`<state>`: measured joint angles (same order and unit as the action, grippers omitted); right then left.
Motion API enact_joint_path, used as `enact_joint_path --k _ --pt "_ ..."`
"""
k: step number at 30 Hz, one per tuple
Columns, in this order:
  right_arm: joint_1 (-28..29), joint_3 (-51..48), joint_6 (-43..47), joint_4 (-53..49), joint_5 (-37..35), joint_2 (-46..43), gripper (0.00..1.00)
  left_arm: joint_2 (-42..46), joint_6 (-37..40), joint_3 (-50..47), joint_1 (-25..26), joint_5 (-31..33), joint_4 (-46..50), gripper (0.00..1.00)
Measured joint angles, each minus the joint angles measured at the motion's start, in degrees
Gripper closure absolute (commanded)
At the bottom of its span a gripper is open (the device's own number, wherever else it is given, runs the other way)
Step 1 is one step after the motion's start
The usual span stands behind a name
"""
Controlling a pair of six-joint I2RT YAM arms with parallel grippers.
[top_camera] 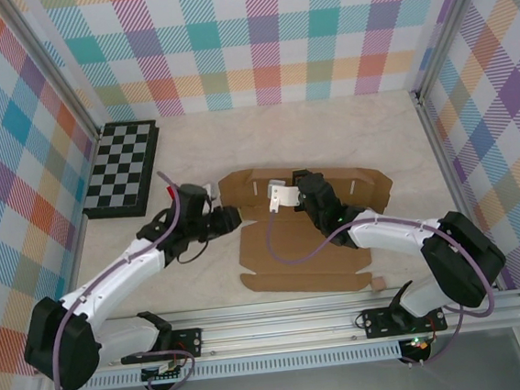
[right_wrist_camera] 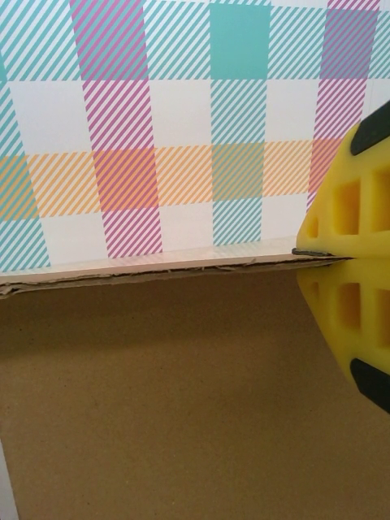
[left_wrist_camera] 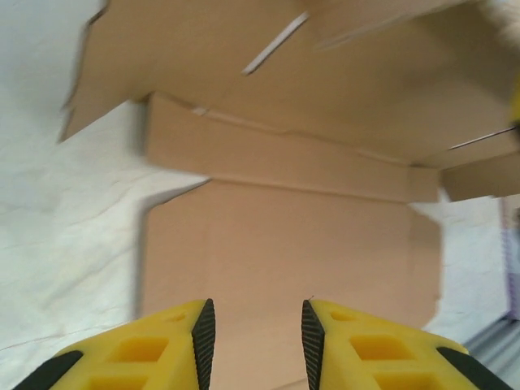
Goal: Fold the paper box
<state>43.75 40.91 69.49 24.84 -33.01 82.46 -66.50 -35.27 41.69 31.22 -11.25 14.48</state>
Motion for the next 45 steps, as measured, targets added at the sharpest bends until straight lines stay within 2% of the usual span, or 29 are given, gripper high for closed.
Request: enact_joint_path --k 6,8,13,22,30,32,36,45 --pt "0.0 0.0 0.0 0.0 0.0 0.0 1.0 -7.0 -0.9 -0.8 -2.1 -2.2 -7.8 0.64" --pt "0.0 0.0 -0.2 0.0 0.0 0.0 1.0 -9.9 -1.4 -0.5 -2.1 -2.1 -9.8 0.61" --pt "0.0 0.0 -0.2 0.0 0.0 0.0 1.0 -15.7 -1.6 -0.4 -2.0 -1.4 -15.0 0.49" --pt "0.0 0.0 -0.5 -0.3 0.0 0.0 1.0 -23.5 2.0 -0.4 -1.2 2.5 -22.7 0.46" --pt "0.0 0.0 -0.7 -0.4 0.0 0.0 1.0 -28.4 3.5 1.7 0.7 4.0 -23.5 0.46" --pt "0.0 0.0 -1.1 -0.4 0.0 0.0 1.0 -29.3 3.6 2.4 1.6 4.5 -23.5 0.48" --pt "0.0 0.0 -1.3 -0.4 0.1 0.0 1.0 -30.9 3.8 4.4 2.5 4.5 -23.0 0.59" --pt "0.0 0.0 -1.7 -1.0 0.2 -0.3 1.0 -32.7 6.4 13.0 6.8 7.3 -17.5 0.6"
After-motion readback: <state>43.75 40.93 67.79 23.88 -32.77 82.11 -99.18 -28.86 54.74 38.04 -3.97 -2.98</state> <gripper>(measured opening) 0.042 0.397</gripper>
